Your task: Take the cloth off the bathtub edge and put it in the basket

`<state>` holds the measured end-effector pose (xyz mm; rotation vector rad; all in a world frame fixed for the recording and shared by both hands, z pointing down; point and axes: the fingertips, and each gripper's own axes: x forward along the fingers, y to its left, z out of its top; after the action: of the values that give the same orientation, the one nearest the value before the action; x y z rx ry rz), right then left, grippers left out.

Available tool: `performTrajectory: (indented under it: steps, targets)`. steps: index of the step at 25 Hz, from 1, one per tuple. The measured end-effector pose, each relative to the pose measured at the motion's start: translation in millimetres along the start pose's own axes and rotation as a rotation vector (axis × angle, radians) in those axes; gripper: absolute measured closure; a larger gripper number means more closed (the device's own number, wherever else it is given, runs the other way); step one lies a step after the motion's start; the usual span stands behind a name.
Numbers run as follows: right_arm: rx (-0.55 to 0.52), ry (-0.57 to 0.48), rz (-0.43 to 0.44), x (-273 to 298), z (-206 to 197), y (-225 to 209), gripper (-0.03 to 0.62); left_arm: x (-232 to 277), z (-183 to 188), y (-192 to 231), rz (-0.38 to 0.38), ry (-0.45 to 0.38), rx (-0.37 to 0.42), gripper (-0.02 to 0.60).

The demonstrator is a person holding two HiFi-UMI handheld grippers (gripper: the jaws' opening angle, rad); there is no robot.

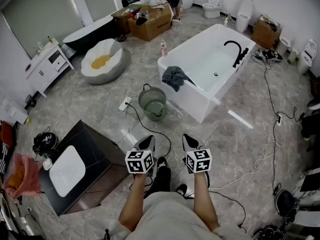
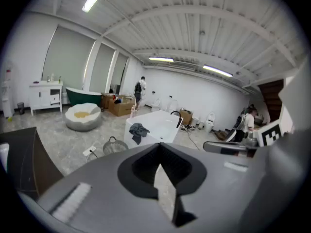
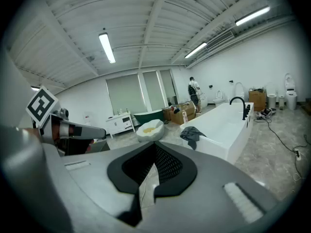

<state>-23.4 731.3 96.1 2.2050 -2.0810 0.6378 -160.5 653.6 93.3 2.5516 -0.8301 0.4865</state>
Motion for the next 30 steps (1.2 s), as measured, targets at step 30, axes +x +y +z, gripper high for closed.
performTrajectory:
  steps: [30]
  targets:
    - [0.032,-0.009,-0.013,120,61,-41,0.594,114,103,88,-0.033,-0.147,-0.040,0.523]
